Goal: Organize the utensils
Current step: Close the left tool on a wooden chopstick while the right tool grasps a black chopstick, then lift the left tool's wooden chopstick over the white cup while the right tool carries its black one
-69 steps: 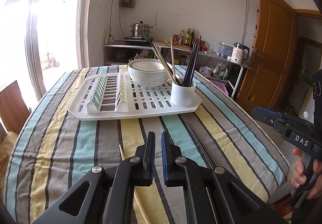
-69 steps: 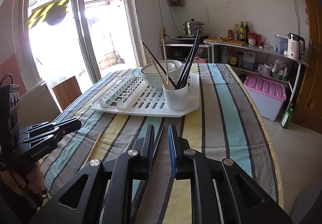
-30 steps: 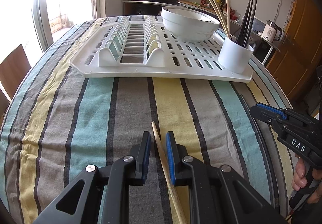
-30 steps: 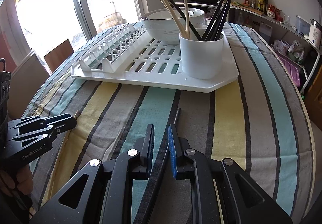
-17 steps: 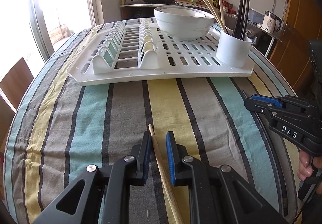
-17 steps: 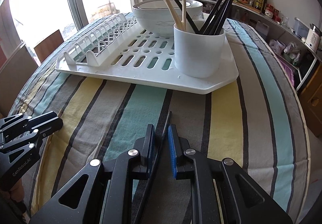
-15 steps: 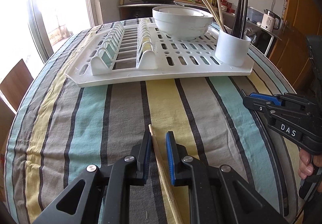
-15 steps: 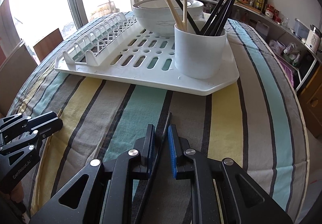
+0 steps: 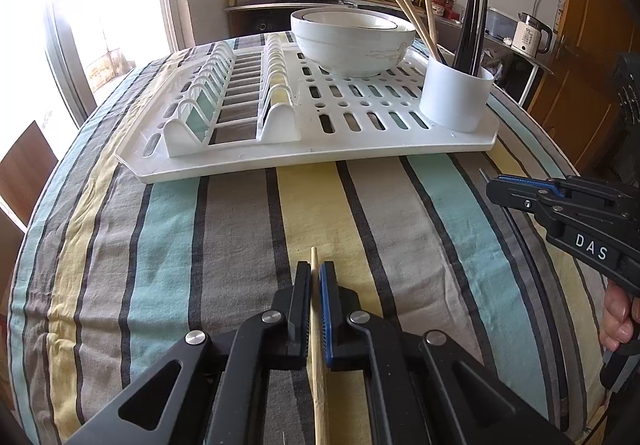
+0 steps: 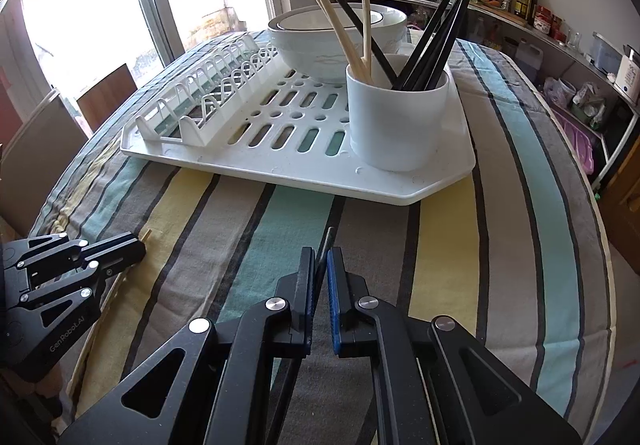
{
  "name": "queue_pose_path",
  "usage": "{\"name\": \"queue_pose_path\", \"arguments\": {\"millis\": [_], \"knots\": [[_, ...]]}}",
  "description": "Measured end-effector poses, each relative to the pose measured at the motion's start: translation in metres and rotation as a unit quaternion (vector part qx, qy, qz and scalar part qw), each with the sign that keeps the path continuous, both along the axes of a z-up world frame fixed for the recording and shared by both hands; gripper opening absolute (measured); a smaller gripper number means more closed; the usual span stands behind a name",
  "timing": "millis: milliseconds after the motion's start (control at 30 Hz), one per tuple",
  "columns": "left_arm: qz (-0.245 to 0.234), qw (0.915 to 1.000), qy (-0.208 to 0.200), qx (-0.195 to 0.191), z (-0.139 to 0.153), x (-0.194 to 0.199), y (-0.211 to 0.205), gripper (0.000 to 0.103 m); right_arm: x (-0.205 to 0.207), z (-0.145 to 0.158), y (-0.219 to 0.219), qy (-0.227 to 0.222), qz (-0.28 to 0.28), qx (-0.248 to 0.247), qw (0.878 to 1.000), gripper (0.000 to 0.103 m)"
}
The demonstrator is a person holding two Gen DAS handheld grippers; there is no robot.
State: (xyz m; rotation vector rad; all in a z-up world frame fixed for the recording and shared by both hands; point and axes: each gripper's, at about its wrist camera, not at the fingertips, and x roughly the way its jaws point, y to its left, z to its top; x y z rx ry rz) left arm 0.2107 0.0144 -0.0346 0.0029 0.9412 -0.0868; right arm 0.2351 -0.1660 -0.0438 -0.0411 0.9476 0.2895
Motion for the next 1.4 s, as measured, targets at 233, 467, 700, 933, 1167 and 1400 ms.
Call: {"name": "queue_pose_path", "arguments": {"millis": [233, 467, 700, 933, 1167, 1400], "knots": [[-0.009, 0.9997, -0.023, -0.006, 0.021, 0.000, 0.000, 0.004, -0.010, 0.029, -0.005, -0.038, 0.003, 0.020, 0.999, 0.006], [-0.019, 0.9968, -0.075, -0.021, 0.066, -0.003, 0.002, 0.004, -0.025, 0.069, -0.016, -0.092, -0.001, 0.045, 0.995, 0.005], [-0.029, 0.9921, -0.117, -0.034, 0.105, -0.010, 0.000, 0.004, -0.039, 0.101, -0.022, -0.137, -0.004, 0.057, 0.989, 0.005], [-0.037, 0.9882, -0.143, -0.040, 0.127, -0.024, -0.002, 0.004, -0.055, 0.123, -0.026, -0.172, -0.005, 0.065, 0.983, 0.004], [-0.048, 0.9852, -0.159, -0.042, 0.139, -0.039, -0.008, 0.004, -0.072, 0.133, -0.032, -0.193, -0.007, 0.073, 0.978, 0.004], [-0.055, 0.9840, -0.164, -0.043, 0.142, -0.047, -0.014, 0.004, -0.083, 0.136, -0.036, -0.202, -0.009, 0.073, 0.977, 0.004]]}}
